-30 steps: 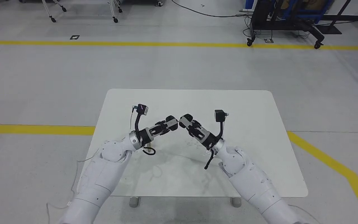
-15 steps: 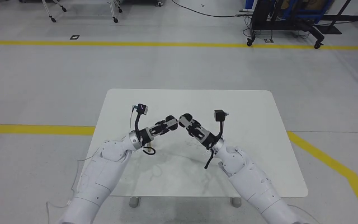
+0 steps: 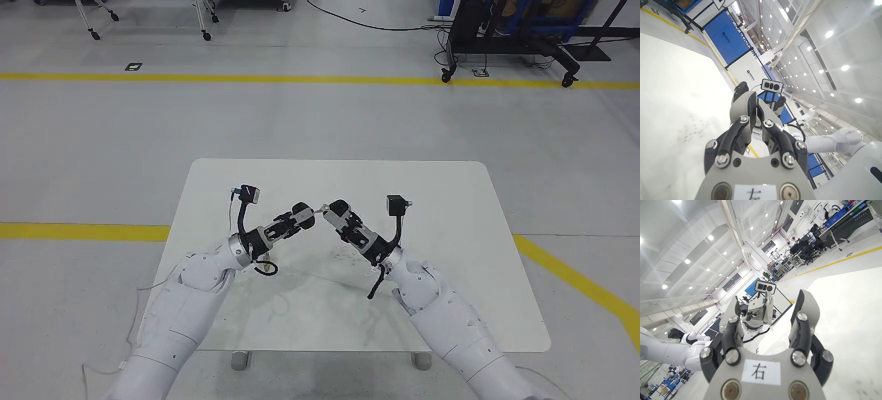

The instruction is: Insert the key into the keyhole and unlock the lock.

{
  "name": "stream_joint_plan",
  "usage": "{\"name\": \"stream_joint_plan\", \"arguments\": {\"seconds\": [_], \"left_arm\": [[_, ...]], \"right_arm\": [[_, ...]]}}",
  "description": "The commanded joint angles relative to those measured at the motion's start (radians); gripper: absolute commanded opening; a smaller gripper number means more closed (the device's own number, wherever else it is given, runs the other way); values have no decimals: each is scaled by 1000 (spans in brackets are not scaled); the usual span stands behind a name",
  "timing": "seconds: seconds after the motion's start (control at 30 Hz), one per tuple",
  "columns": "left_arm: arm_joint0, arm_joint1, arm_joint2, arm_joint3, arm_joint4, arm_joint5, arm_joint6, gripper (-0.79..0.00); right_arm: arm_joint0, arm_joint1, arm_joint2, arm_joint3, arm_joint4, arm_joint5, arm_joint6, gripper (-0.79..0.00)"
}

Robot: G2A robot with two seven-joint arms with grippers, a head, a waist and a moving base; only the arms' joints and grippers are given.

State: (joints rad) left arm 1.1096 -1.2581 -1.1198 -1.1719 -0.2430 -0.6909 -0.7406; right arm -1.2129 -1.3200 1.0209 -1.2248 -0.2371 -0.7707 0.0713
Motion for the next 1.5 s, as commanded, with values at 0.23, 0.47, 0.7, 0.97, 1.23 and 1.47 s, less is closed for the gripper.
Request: {"name": "stream_joint_plan", "arguments": {"seconds": [0.23, 0.47, 0.7, 0.97, 1.23, 1.47], "left_arm": [[14, 5, -2, -31, 44, 32, 1, -785], [18, 16, 3, -76, 185, 11, -16, -785], [26, 27, -5, -93, 194, -48, -60, -785], [25, 35, 5, -105, 221, -54, -78, -785], [8, 38, 25, -91, 226, -49, -89, -785], [-4, 39, 42, -79, 221, -59, -91, -785]], "right_arm": [[2, 10, 11, -2, -76, 24, 63, 0], [-45, 52, 123, -66, -122, -29, 181, 0], [-70, 85, 158, -101, 8, -53, 427, -132], [-77, 97, 162, -120, 47, -45, 480, -342], [-76, 103, 156, -119, 66, -43, 491, -459], [-65, 105, 142, -110, 77, -40, 492, -597]]}}
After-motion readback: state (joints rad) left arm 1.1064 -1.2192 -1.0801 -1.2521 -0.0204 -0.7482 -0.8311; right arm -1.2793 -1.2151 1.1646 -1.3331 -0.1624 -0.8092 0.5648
